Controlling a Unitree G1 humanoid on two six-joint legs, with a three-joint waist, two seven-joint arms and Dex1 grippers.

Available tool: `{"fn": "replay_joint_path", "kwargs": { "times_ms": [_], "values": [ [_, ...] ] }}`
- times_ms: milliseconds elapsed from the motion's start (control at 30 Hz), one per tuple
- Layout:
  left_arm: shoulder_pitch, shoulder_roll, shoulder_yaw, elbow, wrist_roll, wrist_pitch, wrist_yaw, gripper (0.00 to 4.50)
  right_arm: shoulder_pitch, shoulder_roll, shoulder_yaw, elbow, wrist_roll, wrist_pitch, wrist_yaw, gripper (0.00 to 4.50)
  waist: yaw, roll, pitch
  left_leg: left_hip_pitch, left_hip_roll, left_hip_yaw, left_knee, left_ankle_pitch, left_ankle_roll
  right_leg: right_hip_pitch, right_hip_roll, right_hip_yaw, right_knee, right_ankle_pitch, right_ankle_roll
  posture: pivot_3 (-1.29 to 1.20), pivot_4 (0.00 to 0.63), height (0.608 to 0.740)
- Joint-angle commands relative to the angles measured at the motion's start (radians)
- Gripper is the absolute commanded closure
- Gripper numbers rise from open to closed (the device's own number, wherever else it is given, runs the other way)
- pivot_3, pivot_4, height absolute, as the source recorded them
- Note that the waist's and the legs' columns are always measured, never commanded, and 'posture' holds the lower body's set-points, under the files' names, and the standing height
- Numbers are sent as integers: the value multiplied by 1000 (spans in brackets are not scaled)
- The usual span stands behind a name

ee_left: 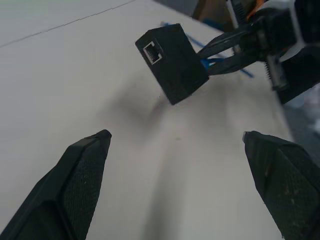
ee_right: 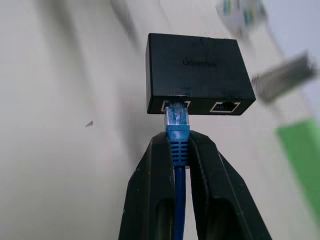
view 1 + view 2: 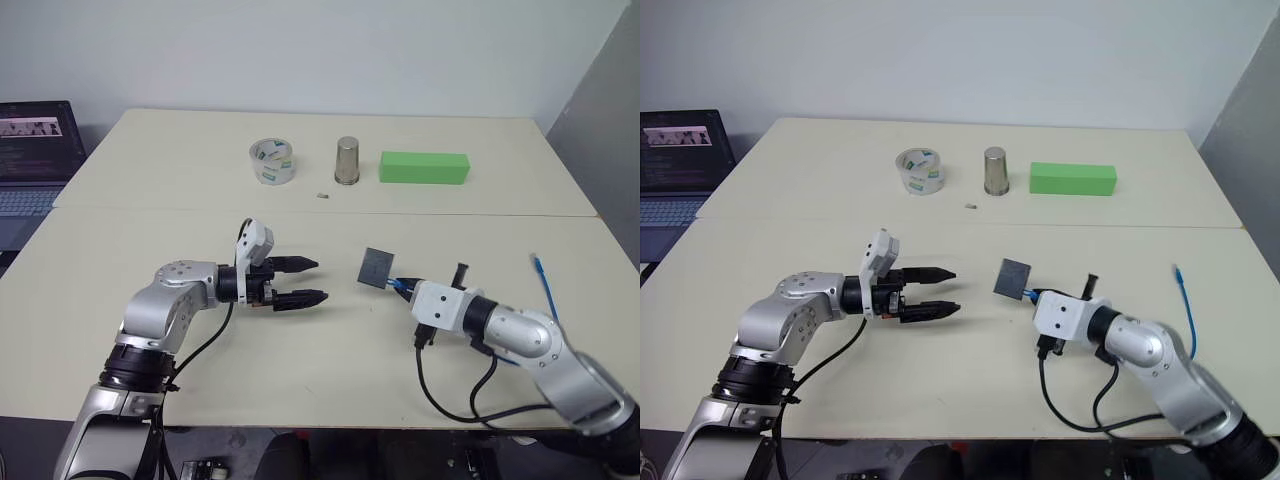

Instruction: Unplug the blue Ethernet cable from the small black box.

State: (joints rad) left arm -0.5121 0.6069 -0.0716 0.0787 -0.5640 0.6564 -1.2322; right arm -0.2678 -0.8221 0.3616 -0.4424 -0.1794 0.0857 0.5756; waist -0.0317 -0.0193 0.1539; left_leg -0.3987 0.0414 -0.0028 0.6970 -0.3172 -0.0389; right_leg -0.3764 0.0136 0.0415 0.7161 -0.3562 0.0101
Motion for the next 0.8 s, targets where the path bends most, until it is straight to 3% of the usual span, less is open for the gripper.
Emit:
{"fn": "replay_joint_path", "kwargs": {
  "times_ms": [33,267,800],
  "values": [
    [-53,-28,49,-34,-96,109,20,0,-60,6,13,67,-55,-221,34,4372,1,0,0,0,0,0,0,1,-1,0,0,0,0,0,0,0,150,740],
    [-76,-85,65,-48,-150,180,75,0,-127,65,2,157,-87,-366,60,4372,1,-1,0,0,0,1,1,1,-1,0,-1,1,1,0,0,0,150,740],
    [-85,-92,76,-38,-203,244,77,3217,-140,121,-43,171,-112,-428,73,4372,2,0,0,0,0,1,1,1,-2,0,-1,1,1,0,0,0,150,740]
  ]
}}
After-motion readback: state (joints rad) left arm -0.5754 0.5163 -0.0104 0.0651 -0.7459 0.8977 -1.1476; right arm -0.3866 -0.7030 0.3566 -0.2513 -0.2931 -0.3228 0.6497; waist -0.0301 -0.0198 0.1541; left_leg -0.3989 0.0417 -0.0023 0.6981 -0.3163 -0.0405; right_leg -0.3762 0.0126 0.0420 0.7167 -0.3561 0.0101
